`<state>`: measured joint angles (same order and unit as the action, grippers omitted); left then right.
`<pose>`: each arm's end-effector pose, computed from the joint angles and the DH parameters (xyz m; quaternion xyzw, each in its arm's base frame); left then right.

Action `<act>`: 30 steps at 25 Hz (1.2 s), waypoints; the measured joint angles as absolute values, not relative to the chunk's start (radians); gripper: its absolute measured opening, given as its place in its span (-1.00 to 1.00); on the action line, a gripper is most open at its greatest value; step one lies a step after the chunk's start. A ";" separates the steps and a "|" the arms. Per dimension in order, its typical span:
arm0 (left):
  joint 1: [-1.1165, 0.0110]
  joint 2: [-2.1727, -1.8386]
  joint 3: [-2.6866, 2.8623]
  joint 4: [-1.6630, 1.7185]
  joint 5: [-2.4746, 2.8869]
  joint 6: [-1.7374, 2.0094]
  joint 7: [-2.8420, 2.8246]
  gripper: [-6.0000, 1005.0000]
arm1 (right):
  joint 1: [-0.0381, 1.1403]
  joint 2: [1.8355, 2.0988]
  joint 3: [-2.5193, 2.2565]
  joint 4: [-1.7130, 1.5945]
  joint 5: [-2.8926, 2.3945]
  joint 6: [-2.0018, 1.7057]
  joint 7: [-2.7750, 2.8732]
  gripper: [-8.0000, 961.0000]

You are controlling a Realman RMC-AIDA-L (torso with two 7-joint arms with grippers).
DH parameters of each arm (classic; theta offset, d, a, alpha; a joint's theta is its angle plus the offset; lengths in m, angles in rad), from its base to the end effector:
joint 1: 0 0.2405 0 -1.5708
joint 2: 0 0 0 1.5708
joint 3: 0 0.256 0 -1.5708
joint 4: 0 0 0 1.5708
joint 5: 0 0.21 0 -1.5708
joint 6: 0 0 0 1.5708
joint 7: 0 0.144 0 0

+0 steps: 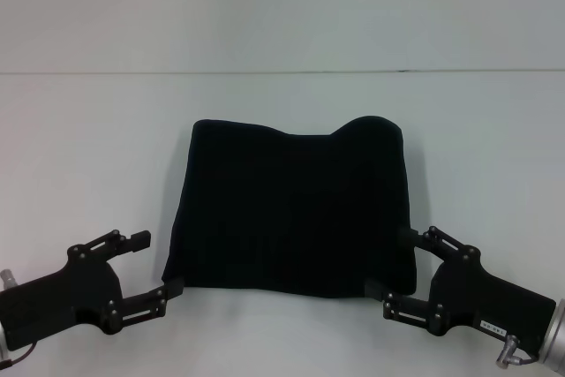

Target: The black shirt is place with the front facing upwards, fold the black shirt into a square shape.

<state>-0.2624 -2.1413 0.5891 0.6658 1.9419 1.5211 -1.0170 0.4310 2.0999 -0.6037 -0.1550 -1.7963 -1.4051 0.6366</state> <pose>-0.3323 0.2582 -0.0049 -0.9162 -0.1953 -0.2355 0.2589 0.3028 0.2676 -0.0723 -0.9105 0.1570 0.2917 0.2475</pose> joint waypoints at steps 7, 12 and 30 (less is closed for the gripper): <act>-0.262 -2.144 0.589 0.666 1.943 1.522 -1.017 0.68 | 0.431 2.100 -0.604 -0.155 -1.796 -1.405 0.637 0.97; -0.262 -2.145 0.589 0.666 1.944 1.522 -1.017 0.68 | 0.431 2.100 -0.604 -0.155 -1.796 -1.408 0.637 0.97; -0.264 -2.144 0.589 0.666 1.944 1.525 -1.017 0.68 | 0.426 2.100 -0.601 -0.155 -1.796 -1.422 0.637 0.97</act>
